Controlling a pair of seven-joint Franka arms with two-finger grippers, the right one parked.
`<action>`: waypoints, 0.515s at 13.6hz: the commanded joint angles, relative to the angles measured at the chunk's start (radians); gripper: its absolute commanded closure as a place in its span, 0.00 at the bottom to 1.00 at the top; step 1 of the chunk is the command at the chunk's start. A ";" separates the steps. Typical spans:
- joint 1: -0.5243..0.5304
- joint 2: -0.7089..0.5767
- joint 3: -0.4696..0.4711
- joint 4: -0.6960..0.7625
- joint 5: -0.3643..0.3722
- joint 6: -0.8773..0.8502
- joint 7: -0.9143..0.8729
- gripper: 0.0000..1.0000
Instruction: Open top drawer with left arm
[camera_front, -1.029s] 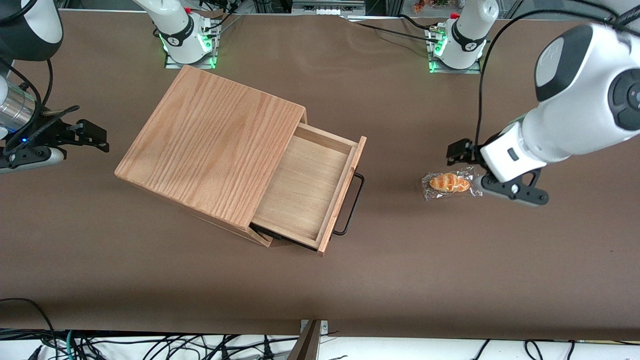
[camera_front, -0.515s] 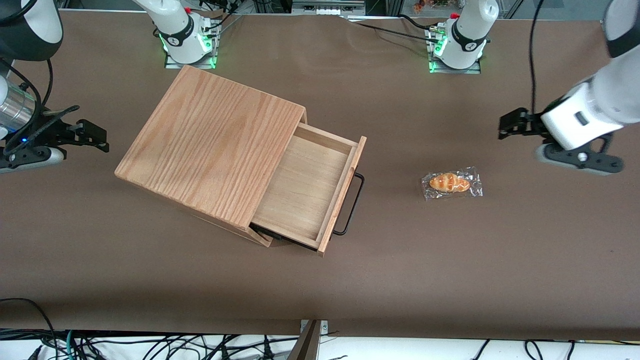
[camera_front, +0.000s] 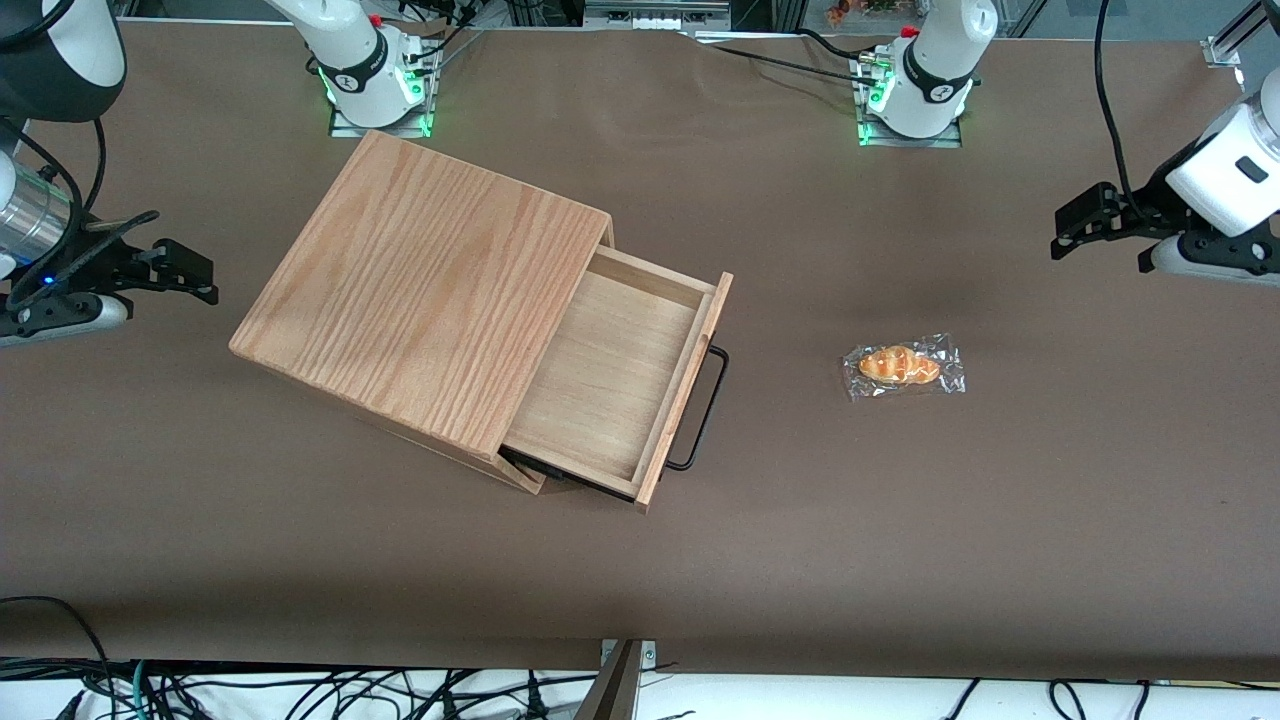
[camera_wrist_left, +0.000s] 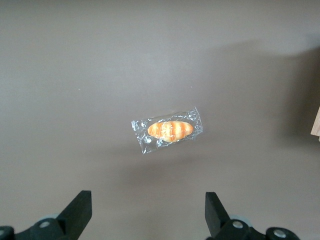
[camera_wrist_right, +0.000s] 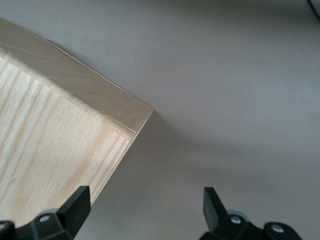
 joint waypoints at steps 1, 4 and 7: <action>0.008 -0.018 -0.008 -0.021 0.024 -0.003 0.005 0.00; 0.008 -0.011 -0.008 -0.016 0.025 -0.011 0.005 0.00; 0.008 -0.005 -0.005 -0.013 0.028 -0.027 0.007 0.00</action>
